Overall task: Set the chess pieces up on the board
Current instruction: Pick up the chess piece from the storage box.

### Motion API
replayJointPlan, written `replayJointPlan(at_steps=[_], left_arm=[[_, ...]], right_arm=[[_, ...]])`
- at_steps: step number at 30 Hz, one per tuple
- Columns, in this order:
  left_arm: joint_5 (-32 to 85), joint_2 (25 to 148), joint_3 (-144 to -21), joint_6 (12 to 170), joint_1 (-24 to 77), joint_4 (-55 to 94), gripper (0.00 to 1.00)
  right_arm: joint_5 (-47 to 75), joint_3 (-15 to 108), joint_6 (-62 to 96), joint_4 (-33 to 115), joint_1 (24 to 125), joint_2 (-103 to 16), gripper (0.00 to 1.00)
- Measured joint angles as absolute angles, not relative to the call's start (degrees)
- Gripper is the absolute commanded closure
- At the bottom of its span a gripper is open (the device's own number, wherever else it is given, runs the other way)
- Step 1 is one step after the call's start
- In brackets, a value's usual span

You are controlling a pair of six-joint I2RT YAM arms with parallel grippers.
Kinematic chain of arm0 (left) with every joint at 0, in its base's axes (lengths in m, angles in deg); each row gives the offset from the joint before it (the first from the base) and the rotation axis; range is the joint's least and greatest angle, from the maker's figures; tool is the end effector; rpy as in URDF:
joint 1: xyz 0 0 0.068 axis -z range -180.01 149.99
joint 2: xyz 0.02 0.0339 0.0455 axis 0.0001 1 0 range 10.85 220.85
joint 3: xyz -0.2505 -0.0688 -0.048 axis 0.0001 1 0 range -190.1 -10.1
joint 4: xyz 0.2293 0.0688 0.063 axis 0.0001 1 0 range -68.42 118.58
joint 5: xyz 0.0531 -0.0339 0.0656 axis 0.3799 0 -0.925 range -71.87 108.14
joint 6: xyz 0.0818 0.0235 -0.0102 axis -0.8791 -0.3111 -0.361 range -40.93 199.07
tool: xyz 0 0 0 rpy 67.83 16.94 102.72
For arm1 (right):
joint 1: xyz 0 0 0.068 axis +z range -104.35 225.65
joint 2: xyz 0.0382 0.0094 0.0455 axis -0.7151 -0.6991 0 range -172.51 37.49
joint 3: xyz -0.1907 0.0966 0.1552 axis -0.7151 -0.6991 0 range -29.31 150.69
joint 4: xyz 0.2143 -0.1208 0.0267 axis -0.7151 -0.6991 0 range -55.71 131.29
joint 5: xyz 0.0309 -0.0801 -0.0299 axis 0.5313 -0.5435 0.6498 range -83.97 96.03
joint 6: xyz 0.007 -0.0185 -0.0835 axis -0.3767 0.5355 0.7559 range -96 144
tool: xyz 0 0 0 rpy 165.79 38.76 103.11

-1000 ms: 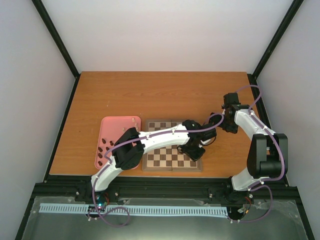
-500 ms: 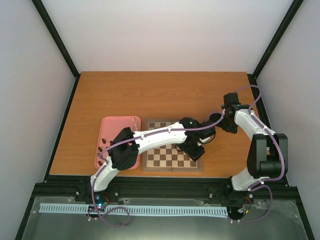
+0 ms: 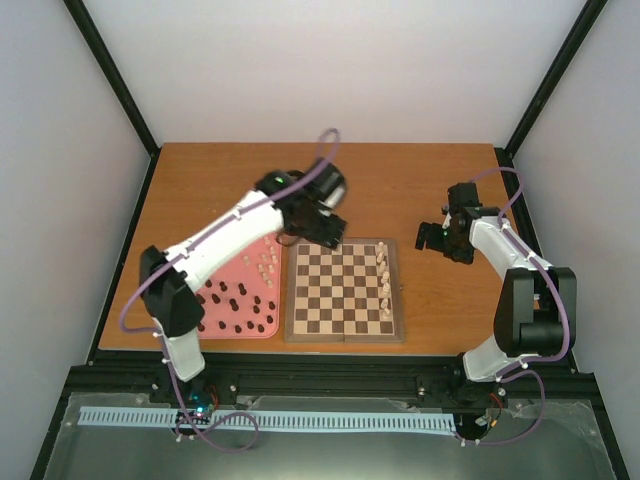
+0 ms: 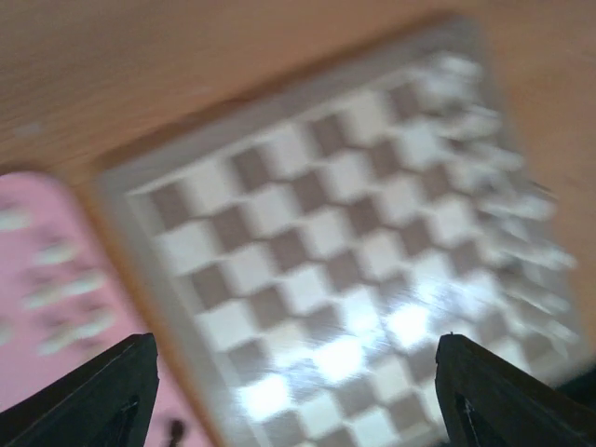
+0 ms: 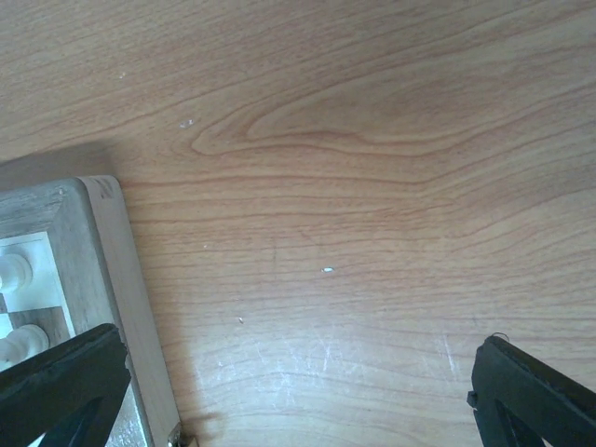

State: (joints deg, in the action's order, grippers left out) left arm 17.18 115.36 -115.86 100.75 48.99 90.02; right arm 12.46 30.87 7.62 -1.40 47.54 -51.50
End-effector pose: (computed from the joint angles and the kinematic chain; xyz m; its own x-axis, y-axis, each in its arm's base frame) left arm 0.2441 -0.2789 0.2875 -0.8392 0.4025 -0.3658 0.4739 0.8711 -0.1289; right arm 0.2928 0.0181 0.1688 -0.9287 0.2496 -0.2744 0.2016 0.9606 0.1915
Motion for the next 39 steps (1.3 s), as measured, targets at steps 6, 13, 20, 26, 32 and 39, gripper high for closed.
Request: replayJointPlan(at_steps=[6, 13, 20, 26, 32, 39], left_arm=[[15.3, 112.98, -105.89, 104.44, 29.14, 87.92, 0.3], [17.42, 112.78, -96.16, 110.71, 15.72, 84.08, 0.48], [21.4, 110.92, -86.15, 115.83, 13.77, 80.01, 0.53], [24.59, 110.86, -80.49, 119.54, 12.9, 76.45, 0.52], [25.36, 110.99, -79.68, 121.53, 11.72, 73.72, 0.56], [25.58, 114.49, -79.73, 121.99, 10.84, 72.32, 0.58]], right_arm=[[12.77, 31.09, 8.21, -1.82, 47.54, -51.5, 0.0], [13.47, 31.59, 8.75, -2.76, 47.54, -52.31, 0.0], [13.97, 32.09, 9.65, -3.09, 47.54, -54.23, 0.0], [14.28, 32.31, 10.11, -3.13, 47.54, -55.7, 0.0], [14.76, 32.33, 10.37, -3.09, 47.54, -56.4, 0.0], [14.89, 32.4, 10.78, -3.11, 47.54, -56.88, 0.0]])
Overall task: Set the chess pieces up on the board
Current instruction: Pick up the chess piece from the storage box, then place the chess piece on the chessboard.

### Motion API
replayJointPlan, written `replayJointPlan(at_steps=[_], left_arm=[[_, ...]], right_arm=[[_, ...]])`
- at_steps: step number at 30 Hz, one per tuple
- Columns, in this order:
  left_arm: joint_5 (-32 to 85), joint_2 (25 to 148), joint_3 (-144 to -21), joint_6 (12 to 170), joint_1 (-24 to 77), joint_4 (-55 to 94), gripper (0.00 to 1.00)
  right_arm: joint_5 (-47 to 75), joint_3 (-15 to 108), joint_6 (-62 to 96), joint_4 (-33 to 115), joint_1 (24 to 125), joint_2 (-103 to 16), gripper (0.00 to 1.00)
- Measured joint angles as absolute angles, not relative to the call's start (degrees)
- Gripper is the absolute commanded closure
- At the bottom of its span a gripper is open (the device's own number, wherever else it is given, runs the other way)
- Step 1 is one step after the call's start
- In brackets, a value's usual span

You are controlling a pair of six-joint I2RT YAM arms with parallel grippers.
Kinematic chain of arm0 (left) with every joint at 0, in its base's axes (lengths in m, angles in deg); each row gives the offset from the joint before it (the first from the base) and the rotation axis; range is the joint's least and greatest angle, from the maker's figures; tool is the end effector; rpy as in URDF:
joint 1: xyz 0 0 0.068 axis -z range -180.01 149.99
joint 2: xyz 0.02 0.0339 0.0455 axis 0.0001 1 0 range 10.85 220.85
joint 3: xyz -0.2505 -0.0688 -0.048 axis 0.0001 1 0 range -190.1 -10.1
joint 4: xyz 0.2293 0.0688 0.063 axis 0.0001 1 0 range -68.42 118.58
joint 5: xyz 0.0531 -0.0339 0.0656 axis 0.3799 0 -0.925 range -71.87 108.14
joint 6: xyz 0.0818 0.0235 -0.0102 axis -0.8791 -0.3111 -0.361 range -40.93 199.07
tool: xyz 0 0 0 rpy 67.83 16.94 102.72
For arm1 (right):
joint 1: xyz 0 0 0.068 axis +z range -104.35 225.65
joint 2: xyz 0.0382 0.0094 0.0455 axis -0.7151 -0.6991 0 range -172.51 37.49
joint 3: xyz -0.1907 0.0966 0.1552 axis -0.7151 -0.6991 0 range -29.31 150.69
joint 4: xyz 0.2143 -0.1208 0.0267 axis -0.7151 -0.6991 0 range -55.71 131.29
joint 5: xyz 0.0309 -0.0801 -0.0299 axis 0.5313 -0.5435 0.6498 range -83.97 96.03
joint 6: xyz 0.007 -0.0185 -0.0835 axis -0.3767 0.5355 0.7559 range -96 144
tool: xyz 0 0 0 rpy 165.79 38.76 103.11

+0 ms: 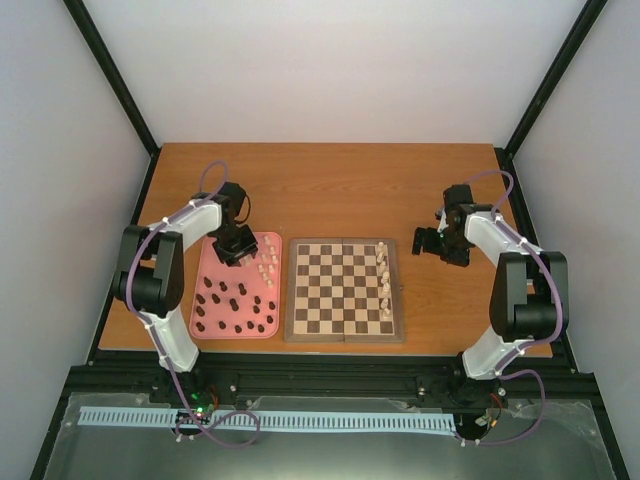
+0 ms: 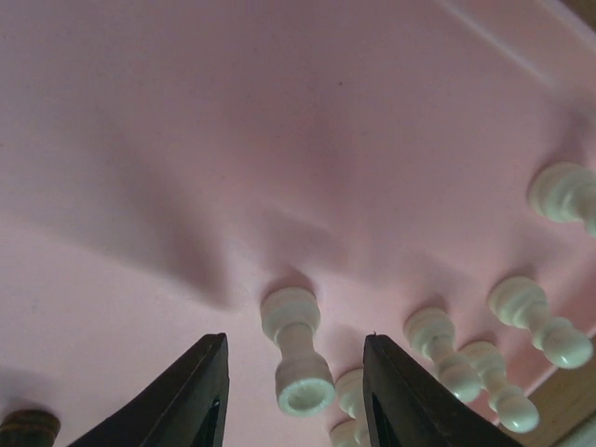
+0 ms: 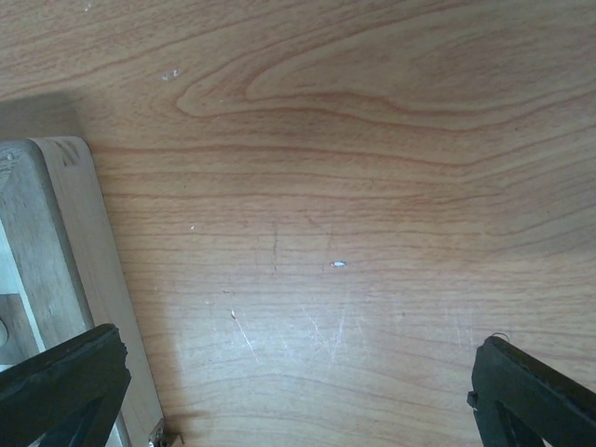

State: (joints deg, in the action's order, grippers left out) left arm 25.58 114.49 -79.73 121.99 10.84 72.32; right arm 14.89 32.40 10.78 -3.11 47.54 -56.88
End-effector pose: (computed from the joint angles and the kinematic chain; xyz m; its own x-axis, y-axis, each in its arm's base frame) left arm 0.3105 -0.0695 0.1341 -0.8513 -0.5243 0.0210 -0.5207 0.8392 -0.1568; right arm 0.2982 0.0215 0.1493 -0.9636 0.1942 -0.1836 0.1574 0.9676 0.1975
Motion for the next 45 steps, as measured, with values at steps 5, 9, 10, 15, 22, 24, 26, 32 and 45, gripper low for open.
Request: replayJointPlan(at_steps=[5, 9, 10, 15, 22, 24, 26, 32, 45], left_arm=[[25.95, 115.75, -79.75, 121.99, 10.3, 72.03, 0.59], [26.36, 116.39, -80.12, 121.97, 9.77, 71.75, 0.64], [26.45, 116.63, -80.19, 121.95, 9.69, 71.64, 0.66], [27.02, 117.46, -80.25, 122.08, 9.62, 71.46, 0.81], [27.54, 117.52, -80.75, 121.86, 9.62, 71.57, 0.99], [27.59, 117.52, -80.78, 121.84, 9.62, 71.62, 0.99], [27.59, 117.52, -80.91, 121.73, 9.62, 72.08, 0.99], [27.72, 115.27, -84.05, 119.96, 9.66, 76.29, 0.99], [33.07, 112.41, -103.07, 108.46, 40.44, 87.57, 0.99]], right_arm=[[14.87, 32.68, 10.94, -3.07, 47.54, -57.4, 0.0], [14.87, 32.71, 10.94, -3.09, 47.54, -57.53, 0.0], [14.87, 32.77, 10.94, -3.11, 47.54, -57.66, 0.0], [14.87, 33.03, 10.94, -3.11, 47.54, -58.47, 0.0], [14.87, 33.32, 10.92, -3.07, 47.54, -58.78, 0.0], [14.87, 33.32, 10.92, -3.07, 47.54, -58.8, 0.0], [14.87, 33.32, 10.92, -3.09, 47.54, -58.8, 0.0], [14.84, 33.32, 10.92, -3.07, 47.54, -58.78, 0.0], [13.42, 33.32, 10.68, -3.15, 47.54, -58.71, 0.0]])
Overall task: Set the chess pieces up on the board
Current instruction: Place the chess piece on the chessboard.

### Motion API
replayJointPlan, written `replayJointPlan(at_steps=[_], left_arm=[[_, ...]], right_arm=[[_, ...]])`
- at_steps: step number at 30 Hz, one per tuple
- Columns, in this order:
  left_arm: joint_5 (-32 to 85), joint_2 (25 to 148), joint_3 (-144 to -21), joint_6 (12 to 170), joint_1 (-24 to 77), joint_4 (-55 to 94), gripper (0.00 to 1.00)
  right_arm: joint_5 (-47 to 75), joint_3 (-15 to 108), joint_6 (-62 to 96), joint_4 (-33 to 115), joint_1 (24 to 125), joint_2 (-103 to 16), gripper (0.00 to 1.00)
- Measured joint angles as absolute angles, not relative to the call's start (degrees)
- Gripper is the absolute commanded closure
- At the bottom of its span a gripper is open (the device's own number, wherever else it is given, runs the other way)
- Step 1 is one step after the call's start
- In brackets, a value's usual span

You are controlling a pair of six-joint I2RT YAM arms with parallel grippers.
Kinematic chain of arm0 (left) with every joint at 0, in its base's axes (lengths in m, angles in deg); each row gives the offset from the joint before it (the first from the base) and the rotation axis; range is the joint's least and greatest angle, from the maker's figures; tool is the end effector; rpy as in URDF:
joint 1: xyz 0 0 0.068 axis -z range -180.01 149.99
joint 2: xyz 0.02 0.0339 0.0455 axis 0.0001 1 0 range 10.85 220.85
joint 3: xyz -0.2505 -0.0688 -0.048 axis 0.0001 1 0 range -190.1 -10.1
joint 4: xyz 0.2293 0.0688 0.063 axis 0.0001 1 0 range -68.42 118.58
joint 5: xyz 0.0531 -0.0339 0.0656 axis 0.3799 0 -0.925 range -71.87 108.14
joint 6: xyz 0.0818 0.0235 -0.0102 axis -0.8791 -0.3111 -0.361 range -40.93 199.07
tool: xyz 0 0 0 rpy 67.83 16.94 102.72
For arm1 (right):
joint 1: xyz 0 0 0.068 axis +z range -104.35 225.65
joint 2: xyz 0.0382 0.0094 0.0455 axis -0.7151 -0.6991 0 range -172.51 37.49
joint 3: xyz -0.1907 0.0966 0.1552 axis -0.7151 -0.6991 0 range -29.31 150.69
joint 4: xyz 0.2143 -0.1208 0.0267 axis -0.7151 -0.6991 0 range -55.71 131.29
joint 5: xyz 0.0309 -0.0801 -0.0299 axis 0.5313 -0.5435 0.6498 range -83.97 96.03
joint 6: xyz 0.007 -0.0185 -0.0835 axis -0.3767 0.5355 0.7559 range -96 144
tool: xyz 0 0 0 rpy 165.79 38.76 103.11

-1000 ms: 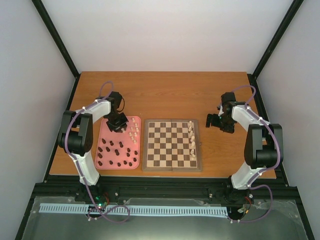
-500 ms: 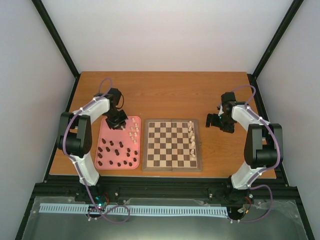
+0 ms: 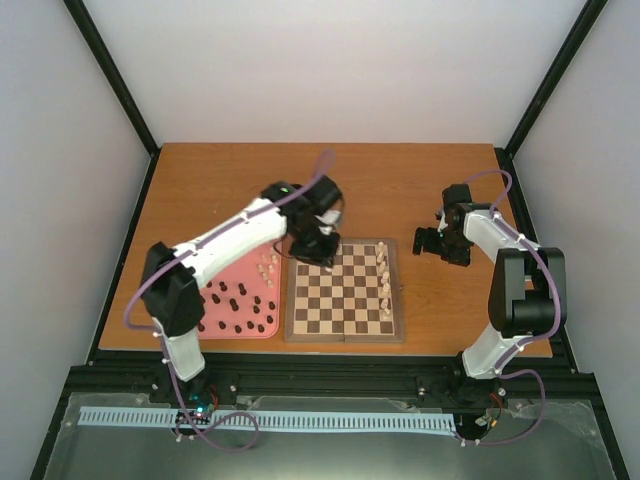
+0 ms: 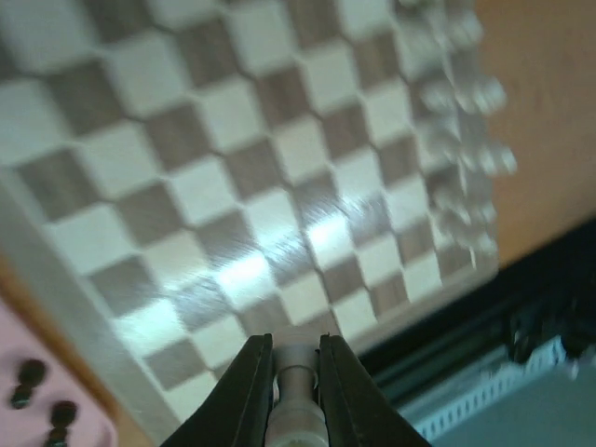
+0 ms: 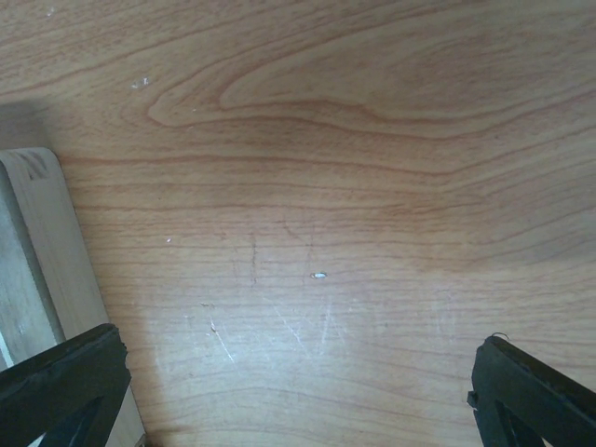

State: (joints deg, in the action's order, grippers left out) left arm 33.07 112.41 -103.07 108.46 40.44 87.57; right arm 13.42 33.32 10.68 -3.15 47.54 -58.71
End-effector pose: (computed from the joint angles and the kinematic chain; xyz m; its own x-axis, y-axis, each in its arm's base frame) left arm 0.2512 -0.2397 0.2466 -0.9724 0.2060 -0.1096 0.2317 0.9088 -0.3470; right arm 0.3028 0.0197 0.1442 -0.9651 0.1966 -0.1731 0.1673 0.9711 0.1704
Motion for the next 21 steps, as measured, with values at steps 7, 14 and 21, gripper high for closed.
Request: replayJointPlan(at_steps=[7, 14, 21], left_arm=[[33.45, 119.03, -111.7, 104.31, 54.56, 92.86, 0.99], [31.59, 119.43, -112.71, 104.35, 62.3, 94.13, 0.99], [28.03, 123.95, -112.97, 104.77, 68.13, 93.41, 0.99]], right_arm=[[12.22, 33.3, 10.46, -3.72, 47.54, -56.64, 0.0], [11.11, 32.97, 9.8, -3.66, 47.54, -55.0, 0.0], [10.71, 31.28, 9.23, -3.24, 47.54, -54.52, 0.0]])
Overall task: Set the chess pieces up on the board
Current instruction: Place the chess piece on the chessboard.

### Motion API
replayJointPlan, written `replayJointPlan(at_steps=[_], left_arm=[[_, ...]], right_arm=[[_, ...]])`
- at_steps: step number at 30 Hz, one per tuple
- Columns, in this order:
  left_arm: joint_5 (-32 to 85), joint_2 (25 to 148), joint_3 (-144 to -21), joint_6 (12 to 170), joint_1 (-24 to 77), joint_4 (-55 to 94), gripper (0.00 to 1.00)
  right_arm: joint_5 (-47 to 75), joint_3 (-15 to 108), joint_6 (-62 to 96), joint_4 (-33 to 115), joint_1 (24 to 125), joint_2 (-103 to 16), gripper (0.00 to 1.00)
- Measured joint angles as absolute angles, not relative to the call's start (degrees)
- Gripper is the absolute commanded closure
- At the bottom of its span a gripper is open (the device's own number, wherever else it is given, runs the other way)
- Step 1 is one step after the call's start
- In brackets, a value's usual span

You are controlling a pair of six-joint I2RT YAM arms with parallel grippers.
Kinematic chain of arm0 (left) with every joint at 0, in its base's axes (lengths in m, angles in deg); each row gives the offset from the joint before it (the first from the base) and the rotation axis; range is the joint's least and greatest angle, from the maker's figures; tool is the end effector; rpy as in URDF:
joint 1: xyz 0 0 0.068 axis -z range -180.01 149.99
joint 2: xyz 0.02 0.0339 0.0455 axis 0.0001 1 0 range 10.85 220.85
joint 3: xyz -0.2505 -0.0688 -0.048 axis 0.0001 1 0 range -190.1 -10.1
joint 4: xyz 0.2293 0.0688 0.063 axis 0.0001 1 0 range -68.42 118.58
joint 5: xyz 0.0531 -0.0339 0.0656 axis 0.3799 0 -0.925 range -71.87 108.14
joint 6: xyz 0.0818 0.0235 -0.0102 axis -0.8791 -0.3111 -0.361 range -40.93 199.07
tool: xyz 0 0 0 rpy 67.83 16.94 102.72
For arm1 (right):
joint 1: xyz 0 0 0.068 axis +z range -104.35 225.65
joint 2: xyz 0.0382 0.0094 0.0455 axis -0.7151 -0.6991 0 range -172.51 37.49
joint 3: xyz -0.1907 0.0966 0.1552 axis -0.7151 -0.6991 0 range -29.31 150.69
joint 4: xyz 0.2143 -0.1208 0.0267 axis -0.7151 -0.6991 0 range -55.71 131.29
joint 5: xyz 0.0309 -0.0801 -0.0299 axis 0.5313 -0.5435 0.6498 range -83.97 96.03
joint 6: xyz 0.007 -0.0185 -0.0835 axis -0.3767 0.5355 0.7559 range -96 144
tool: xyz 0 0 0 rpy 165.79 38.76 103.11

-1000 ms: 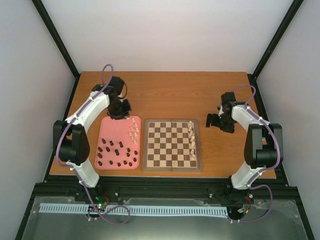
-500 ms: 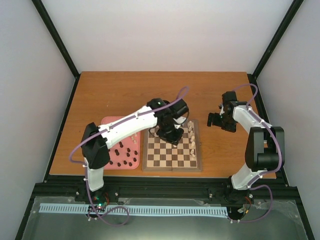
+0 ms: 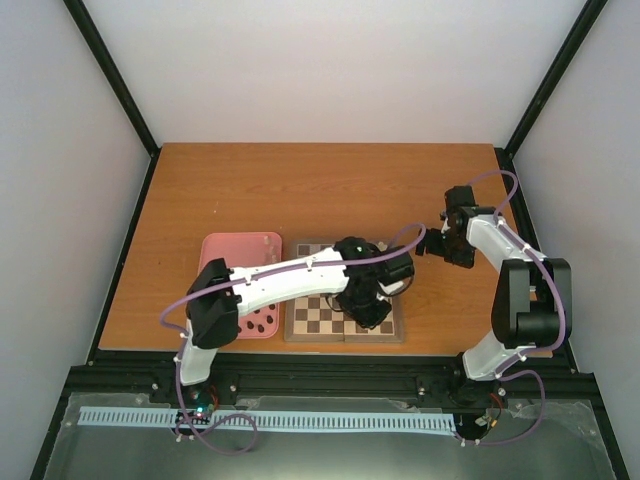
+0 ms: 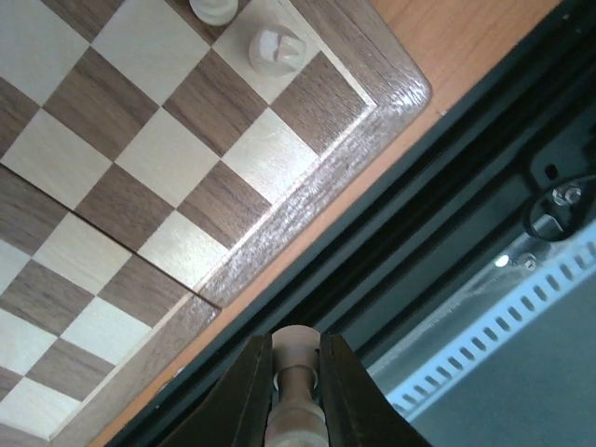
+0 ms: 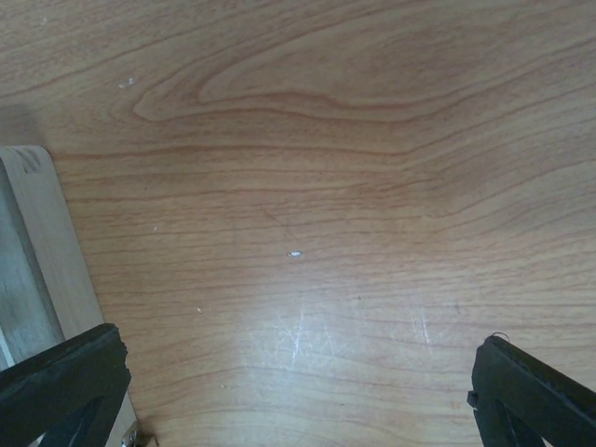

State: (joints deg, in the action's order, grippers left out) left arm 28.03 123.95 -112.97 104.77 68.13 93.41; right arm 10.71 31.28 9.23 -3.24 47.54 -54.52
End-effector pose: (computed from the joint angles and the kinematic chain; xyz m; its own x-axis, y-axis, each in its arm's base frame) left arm 0.1286 -0.3553 0.2192 -0.7326 0.6788 -0.0505 0.6719 0.7092 -0.2133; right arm 0.2924 0.0158 0.1548 -0.9510 0.2227 -0.2145 0.1961 0.9707 0.1385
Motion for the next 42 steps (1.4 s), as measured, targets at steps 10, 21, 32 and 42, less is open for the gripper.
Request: replayJointPlan(at_steps=[10, 21, 32, 42], left_arm=[[18.04, 126.18, -111.92, 106.78, 70.01, 85.93, 0.99], [17.42, 127.91, -107.16, 106.89, 72.07, 79.05, 0.99], [17.56, 127.91, -105.12, 106.91, 72.5, 74.92, 0.99], [17.95, 127.91, -103.7, 106.89, 72.94, 72.58, 0.99]], right_arm=[[9.66, 30.26, 8.51, -2.28, 47.6, -54.47, 0.0], [9.01, 28.95, 8.47, -1.4, 47.89, -54.47, 0.0], [8.37, 27.18, 8.03, -0.84, 47.95, -54.3, 0.0], [8.09, 27.09, 8.03, -0.84, 48.04, -53.6, 0.0]])
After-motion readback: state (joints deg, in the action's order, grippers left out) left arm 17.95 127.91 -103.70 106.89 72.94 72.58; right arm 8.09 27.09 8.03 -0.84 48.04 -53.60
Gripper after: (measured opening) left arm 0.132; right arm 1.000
